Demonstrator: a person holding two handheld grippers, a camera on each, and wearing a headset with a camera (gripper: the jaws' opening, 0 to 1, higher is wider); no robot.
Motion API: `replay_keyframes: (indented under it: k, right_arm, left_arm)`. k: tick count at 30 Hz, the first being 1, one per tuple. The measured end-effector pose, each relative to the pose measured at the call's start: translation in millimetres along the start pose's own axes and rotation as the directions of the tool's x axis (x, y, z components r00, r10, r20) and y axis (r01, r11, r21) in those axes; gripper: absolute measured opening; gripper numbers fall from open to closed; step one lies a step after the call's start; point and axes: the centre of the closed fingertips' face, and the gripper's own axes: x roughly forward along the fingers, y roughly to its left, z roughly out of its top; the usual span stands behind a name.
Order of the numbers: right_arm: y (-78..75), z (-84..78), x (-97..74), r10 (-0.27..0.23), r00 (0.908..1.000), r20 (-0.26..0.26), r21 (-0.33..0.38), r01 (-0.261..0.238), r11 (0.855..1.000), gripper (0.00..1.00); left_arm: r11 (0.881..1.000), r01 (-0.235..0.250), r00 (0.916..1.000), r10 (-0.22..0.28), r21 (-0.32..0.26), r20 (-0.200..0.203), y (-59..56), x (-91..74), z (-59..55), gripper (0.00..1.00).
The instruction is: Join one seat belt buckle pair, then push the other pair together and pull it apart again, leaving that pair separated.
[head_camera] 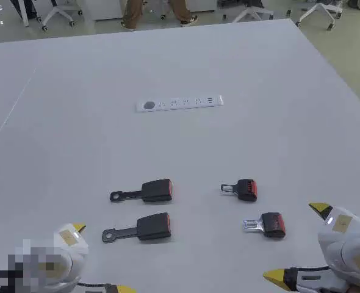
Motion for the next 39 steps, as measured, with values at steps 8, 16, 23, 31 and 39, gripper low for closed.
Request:
replay_keyframes:
  k: [8, 16, 23, 31, 39]
  right_arm:
    - [-3.2, 0.7, 2.6, 0.000, 1.0000, -0.001, 0.001, 0.000, 1.000, 1.00]
    - [-4.7, 10.3, 5.0, 0.004, 1.0000, 0.004, -0.023, -0.004, 1.000, 1.00]
    - [-7.1, 10.1, 5.4, 0.004, 1.0000, 0.004, -0.018, -0.004, 1.000, 1.00]
    - [-10.1, 11.1, 6.6, 0.002, 1.0000, 0.008, -0.022, -0.002, 1.000, 1.00]
    - [-14.5, 13.5, 6.1, -0.012, 0.9998, 0.018, -0.015, 0.012, 1.000, 1.00]
  left_arm:
    - [1.000, 0.002, 1.0000, -0.003, -0.013, -0.003, -2.5, -2.5, -5.4, 1.00]
    - [1.000, -0.005, 1.0000, 0.005, -0.025, -0.001, -0.1, -3.7, -3.9, 1.00]
    - [1.000, -0.005, 1.0000, 0.005, -0.027, 0.004, 1.9, -2.9, -0.8, 1.00]
    - [0.999, 0.001, 1.0000, -0.001, -0.042, -0.008, 2.3, -1.9, -5.7, 0.99]
    - [0.999, -0.015, 0.9999, 0.015, -0.047, 0.003, 8.7, -1.6, -1.5, 0.99]
